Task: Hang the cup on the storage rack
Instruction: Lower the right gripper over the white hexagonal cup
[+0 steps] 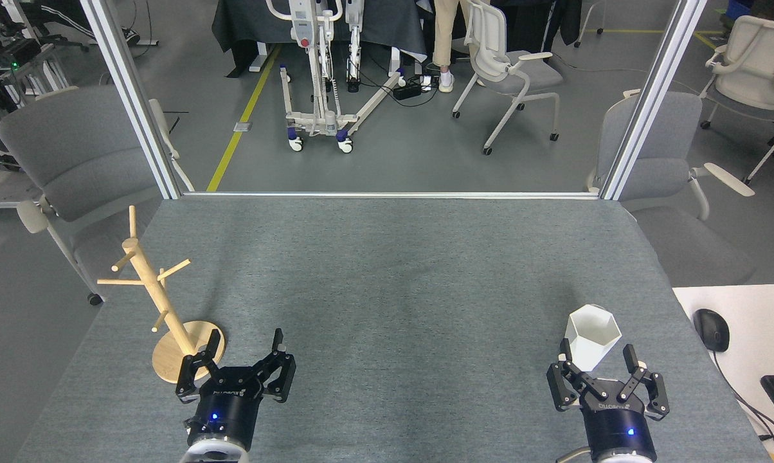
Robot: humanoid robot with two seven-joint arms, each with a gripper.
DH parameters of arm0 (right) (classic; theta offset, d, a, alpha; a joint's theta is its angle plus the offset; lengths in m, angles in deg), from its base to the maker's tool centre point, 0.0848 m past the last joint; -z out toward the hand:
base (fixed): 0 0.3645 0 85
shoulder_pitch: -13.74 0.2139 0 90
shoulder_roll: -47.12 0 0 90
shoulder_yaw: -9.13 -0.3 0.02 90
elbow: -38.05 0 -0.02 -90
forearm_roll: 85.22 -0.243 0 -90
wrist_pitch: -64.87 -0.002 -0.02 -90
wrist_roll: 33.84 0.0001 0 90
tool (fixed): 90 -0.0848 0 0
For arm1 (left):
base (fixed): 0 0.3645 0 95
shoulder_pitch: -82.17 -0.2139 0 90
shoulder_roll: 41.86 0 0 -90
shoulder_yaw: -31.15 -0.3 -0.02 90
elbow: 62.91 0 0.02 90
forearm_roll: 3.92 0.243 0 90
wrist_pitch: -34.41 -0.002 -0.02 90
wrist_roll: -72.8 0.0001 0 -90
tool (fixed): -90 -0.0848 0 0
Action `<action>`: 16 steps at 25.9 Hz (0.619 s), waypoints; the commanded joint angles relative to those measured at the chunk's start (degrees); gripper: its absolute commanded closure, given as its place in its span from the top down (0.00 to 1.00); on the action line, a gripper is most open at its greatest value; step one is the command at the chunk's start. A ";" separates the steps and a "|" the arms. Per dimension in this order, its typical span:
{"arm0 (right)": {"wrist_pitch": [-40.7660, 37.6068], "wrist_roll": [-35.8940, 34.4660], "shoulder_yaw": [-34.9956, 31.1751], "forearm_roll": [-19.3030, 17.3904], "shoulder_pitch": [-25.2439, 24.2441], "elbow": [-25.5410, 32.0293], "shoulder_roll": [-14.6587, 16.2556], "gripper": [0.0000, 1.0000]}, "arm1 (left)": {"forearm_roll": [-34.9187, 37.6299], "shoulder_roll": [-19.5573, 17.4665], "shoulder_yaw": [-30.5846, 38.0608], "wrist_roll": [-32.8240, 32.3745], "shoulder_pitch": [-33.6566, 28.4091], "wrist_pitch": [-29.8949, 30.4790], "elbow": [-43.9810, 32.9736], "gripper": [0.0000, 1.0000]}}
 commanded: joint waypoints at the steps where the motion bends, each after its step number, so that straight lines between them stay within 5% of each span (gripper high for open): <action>1: -1.15 0.03 -0.25 -0.58 0.09 -1.58 0.90 1.00 | 0.00 0.00 -0.03 0.20 0.08 0.06 0.11 0.99; 9: -1.24 -0.41 -0.43 -1.11 0.17 -6.68 4.15 1.00 | 0.00 0.00 -0.03 0.20 0.08 -0.03 0.73 0.99; 16: -1.15 -0.76 -0.34 -2.43 5.18 -13.01 6.27 1.00 | 0.00 0.09 -0.03 0.20 0.08 0.06 0.64 0.99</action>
